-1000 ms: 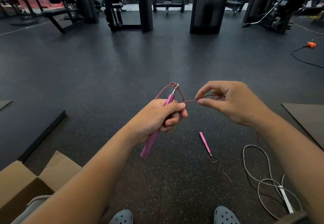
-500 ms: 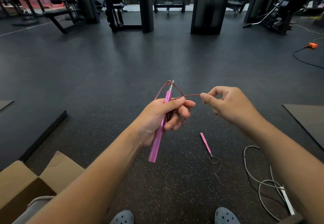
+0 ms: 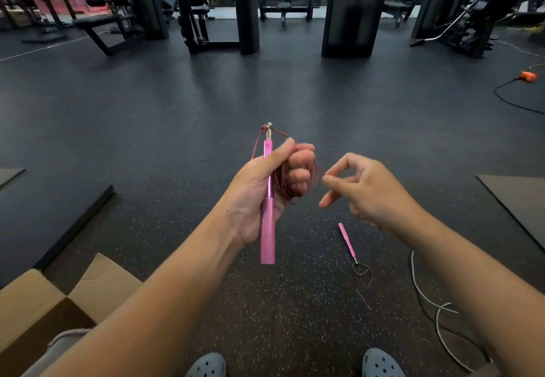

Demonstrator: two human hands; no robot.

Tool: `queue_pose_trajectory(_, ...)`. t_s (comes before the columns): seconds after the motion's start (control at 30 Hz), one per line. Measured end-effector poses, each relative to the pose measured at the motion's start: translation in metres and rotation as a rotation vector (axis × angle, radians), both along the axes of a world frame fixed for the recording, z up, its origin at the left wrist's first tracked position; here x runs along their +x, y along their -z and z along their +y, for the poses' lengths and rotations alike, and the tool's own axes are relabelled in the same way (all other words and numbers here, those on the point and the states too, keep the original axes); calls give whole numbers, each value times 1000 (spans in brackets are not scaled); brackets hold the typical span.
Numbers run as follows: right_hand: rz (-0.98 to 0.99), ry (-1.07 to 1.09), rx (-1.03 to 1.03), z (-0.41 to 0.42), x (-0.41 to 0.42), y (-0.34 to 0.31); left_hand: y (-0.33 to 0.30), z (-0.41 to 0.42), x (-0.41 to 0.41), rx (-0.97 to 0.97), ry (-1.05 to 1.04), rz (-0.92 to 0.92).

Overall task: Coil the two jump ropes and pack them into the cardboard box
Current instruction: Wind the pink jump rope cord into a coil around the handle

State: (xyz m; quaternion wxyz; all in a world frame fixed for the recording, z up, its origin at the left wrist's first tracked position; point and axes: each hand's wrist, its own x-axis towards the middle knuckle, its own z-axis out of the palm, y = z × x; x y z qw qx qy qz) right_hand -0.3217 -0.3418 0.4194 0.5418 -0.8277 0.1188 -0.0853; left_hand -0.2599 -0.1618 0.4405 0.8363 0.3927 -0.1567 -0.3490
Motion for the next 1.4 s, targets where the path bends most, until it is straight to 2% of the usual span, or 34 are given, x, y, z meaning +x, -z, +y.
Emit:
queue_pose_trajectory(0.1,91,-254,-126,21,-2,6,3,-3,5,-111,-152,88)
queue_pose_trajectory(0.17,185,-397,-197,35,-6,5,9,-5,9,-116,-234,43)
queue_pose_trajectory(0.23,263,-504,-330,43,-12,0,13,-4,12,-20,-335,-107)
queue_pose_trajectory(0.3,232,-553,-424,44,-16,-6,14,-1,16,199,-405,-376)
queue_pose_trajectory(0.43,-69,-337,-498,27,-10,-21,16,4,19,664,-268,-896)
queue_pose_trajectory(0.53,-225,-147,-421,7,-8,-25,15,3,14,791,-103,-1042)
queue_pose_trajectory(0.63,-297,-34,-456,-7,-9,-26,15,0,12,751,-80,-944)
queue_pose_trajectory(0.73,-285,-103,-432,-11,-10,-29,12,0,12,662,27,-782)
queue_pose_trajectory(0.8,-309,-108,-402,-12,-10,-28,12,1,12,643,94,-757)
queue_pose_trajectory(0.93,-351,17,-332,-15,-5,-22,13,2,10,584,130,-668)
queue_pose_trajectory(1.07,-302,-70,-274,-14,-6,-23,13,4,6,460,204,-556)
queue_pose_trajectory(1.2,-249,50,-208,-15,-7,-21,12,4,4,392,159,-518)
queue_pose_trajectory(1.27,-212,106,-257,-16,-7,-20,11,3,5,403,100,-523)
queue_pose_trajectory(1.4,-223,1,-193,-12,-7,-22,9,0,5,404,20,-464)
